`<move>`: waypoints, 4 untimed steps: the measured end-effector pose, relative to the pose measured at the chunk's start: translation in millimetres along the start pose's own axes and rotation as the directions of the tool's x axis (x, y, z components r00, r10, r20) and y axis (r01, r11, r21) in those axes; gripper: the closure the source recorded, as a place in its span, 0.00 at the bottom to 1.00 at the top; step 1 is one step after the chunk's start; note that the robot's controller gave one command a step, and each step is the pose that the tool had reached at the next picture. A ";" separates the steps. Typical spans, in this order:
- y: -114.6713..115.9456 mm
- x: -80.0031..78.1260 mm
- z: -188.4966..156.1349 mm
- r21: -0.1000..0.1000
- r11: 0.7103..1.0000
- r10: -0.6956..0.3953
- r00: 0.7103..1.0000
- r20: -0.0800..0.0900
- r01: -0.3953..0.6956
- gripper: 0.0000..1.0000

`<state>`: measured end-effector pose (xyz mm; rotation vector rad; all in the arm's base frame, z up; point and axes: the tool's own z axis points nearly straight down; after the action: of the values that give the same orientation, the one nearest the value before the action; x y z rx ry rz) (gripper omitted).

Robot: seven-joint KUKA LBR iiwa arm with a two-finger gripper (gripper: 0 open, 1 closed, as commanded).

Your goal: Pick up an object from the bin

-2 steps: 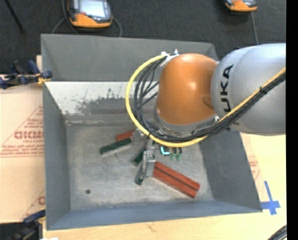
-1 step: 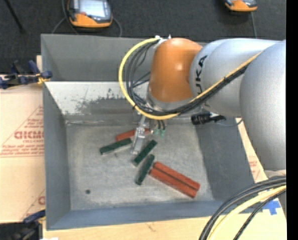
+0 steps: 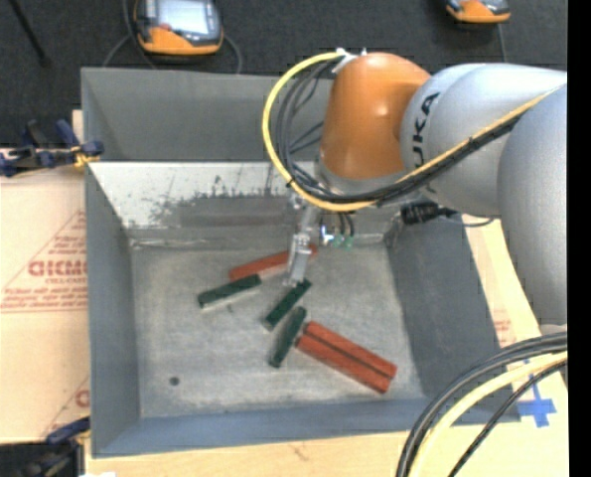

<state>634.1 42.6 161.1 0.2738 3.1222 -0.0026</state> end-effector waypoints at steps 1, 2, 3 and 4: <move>2.8 -1.5 31.8 -0.001 0.993 -0.114 0.993 -0.006 0.114 0.00; 8.9 -12.6 93.7 -0.003 0.996 -0.093 0.996 -0.010 0.093 0.00; 8.7 -13.6 92.0 -0.003 0.996 -0.093 0.996 -0.007 0.093 0.00; 8.6 -15.0 91.0 -0.004 0.996 -0.092 0.996 -0.002 0.092 1.00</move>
Offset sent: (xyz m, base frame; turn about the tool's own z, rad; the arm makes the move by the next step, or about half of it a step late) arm 0.0014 0.0036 -0.0317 -0.1149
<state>651.0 48.2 70.1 0.1299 3.1336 0.0033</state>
